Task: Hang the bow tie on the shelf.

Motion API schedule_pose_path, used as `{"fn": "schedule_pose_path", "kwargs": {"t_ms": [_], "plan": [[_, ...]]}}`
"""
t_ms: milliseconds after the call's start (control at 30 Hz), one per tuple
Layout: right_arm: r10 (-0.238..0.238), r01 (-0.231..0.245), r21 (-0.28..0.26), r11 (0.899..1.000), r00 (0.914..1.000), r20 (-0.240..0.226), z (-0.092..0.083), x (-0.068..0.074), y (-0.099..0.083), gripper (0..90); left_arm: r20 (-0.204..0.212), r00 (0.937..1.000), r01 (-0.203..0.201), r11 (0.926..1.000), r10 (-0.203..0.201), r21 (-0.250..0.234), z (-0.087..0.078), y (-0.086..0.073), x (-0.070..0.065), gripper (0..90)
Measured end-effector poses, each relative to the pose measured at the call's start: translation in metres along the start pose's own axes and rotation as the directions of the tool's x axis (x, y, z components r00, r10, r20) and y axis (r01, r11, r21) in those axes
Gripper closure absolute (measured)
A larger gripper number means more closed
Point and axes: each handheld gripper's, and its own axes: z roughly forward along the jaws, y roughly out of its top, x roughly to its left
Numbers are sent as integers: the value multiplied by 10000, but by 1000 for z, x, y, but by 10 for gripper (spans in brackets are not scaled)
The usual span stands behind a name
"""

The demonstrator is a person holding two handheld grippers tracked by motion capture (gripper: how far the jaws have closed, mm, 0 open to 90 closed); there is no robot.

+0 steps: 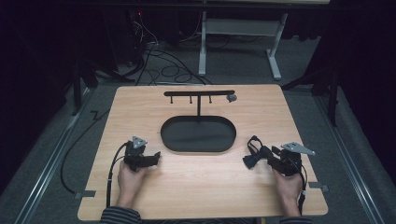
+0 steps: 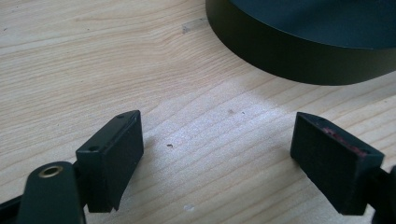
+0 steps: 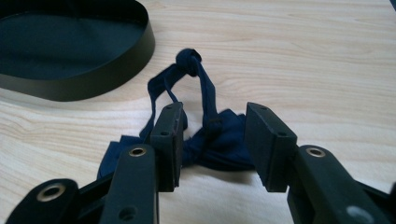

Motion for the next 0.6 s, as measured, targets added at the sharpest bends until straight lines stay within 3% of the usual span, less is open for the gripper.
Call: {"fn": "schedule_pose_path", "kwargs": {"t_ms": [600], "plan": [[-155, 158, 239, 9996, 9998, -116, 26, 2, 25, 628, 4, 10000, -1, 10000, 1, 2, 0, 0, 0, 176]]}}
